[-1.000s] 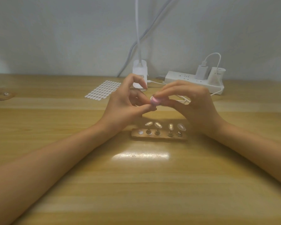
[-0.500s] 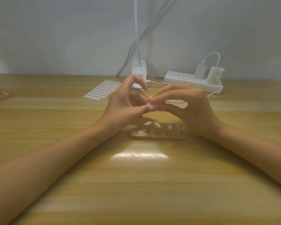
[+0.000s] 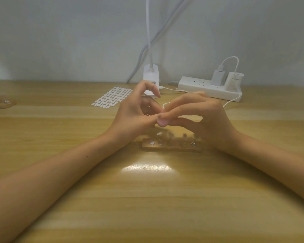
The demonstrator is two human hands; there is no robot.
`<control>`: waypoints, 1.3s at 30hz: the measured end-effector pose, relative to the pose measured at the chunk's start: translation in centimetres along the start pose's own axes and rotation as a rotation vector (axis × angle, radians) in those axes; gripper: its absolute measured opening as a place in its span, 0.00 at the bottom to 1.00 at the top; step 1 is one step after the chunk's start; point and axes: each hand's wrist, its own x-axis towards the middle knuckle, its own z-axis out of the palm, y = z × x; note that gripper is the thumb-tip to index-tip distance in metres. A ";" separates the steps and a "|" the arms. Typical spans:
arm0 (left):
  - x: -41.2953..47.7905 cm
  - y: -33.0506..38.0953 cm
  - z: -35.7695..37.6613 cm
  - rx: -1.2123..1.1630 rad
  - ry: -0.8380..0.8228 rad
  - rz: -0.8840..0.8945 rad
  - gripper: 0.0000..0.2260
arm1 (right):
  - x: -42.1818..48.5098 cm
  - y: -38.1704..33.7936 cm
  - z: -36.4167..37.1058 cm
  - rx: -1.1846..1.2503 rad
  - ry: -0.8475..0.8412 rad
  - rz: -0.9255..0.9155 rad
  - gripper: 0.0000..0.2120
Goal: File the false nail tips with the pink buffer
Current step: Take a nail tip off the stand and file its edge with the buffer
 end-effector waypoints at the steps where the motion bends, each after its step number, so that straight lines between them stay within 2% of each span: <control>1: 0.0 0.0 0.0 0.004 0.004 0.005 0.19 | 0.1 0.2 -0.1 0.022 0.023 0.025 0.06; 4: -0.1 0.0 0.1 0.018 0.012 0.011 0.20 | 0.2 0.6 -0.5 0.090 0.094 0.130 0.08; 10: 0.0 0.1 0.0 -0.003 0.004 0.005 0.19 | -0.1 0.2 -0.5 0.016 -0.010 0.006 0.07; 15: -0.1 0.1 0.1 -0.014 0.034 0.010 0.19 | -0.3 1.6 -1.5 0.148 0.171 0.238 0.07; 18: -0.1 0.0 0.1 -0.044 0.017 0.018 0.20 | -0.8 2.0 -1.3 0.137 0.174 0.333 0.06; 25: -0.2 0.0 0.0 -0.058 0.028 0.044 0.21 | -0.5 1.4 -0.6 0.152 0.120 0.246 0.07; 39: 0.0 -0.1 0.0 -0.126 0.065 0.014 0.19 | -0.2 0.4 -0.7 0.113 0.156 0.257 0.09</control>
